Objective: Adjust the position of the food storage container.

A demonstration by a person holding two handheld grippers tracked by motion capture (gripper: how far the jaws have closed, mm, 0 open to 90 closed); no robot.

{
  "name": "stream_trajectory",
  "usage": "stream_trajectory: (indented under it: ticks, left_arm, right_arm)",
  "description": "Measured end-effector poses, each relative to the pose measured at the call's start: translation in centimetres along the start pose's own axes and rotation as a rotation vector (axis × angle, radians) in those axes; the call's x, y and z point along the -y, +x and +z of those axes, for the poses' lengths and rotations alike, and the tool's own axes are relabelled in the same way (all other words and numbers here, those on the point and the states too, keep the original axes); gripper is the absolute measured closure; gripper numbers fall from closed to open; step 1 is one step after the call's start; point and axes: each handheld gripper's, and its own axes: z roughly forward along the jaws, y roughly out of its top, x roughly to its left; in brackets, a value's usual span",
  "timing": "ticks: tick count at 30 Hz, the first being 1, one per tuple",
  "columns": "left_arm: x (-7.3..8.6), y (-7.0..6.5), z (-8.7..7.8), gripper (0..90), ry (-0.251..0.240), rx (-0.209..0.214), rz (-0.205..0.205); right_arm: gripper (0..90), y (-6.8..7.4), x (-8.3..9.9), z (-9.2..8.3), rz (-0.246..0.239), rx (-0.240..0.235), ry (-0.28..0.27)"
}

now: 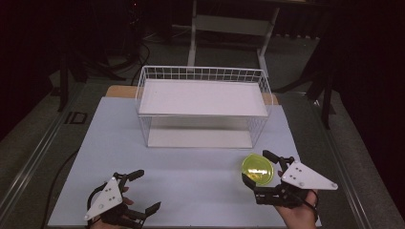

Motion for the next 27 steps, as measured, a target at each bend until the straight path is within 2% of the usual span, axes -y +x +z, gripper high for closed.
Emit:
stream_trajectory:
  ticks: [3, 4, 8, 9, 10, 12, 15, 18, 21, 23, 27]
  left_arm:
    - [0.0, 0.1, 0.0, 0.2, -0.005, 0.003, -0.005]
    - [0.0, 0.1, 0.0, 0.2, -0.007, 0.004, -0.006]
    - [0.0, 0.1, 0.0, 0.2, -0.01, 0.004, -0.006]
    - [0.0, 0.1, -0.1, 0.2, -0.012, 0.002, -0.004]
    - [0.0, 0.1, -0.1, 0.2, -0.011, 0.0, -0.002]
    - [0.0, 0.1, -0.1, 0.2, -0.017, 0.0, -0.007]
    - [0.0, 0.1, -0.1, 0.2, -0.014, 0.002, -0.009]
    - [0.0, 0.1, 0.0, 0.2, -0.009, 0.005, -0.002]
    - [0.0, 0.1, 0.0, 0.2, -0.011, 0.007, 0.001]
    - [0.0, 0.1, 0.0, 0.2, -0.012, 0.008, -0.002]
    - [0.0, 0.1, 0.1, 0.2, -0.015, 0.01, -0.003]
  right_arm:
    - [17.0, -0.9, -0.6, 0.0, -0.015, 0.041, 0.007]
    - [17.1, -1.5, -0.6, 0.0, 0.0, 0.05, 0.013]
    - [32.6, -3.2, 0.0, 0.2, 0.037, 0.076, 0.031]
    - [35.8, -3.7, 0.3, 0.3, 0.053, 0.082, 0.045]
    - [39.1, -4.1, 0.6, 0.4, 0.046, 0.108, 0.055]
    - [44.6, -5.0, 1.4, 0.5, 0.071, 0.117, 0.084]
    - [54.7, -6.1, 2.7, 0.7, 0.08, 0.144, 0.131]
    - [72.0, -7.0, 4.1, 0.8, 0.076, 0.178, 0.186]
    - [86.1, -8.1, 5.5, 0.6, 0.097, 0.198, 0.224]
    - [89.7, -8.8, 6.3, 0.4, 0.118, 0.208, 0.239]
    - [90.0, -9.8, 8.2, 0.2, 0.142, 0.231, 0.299]
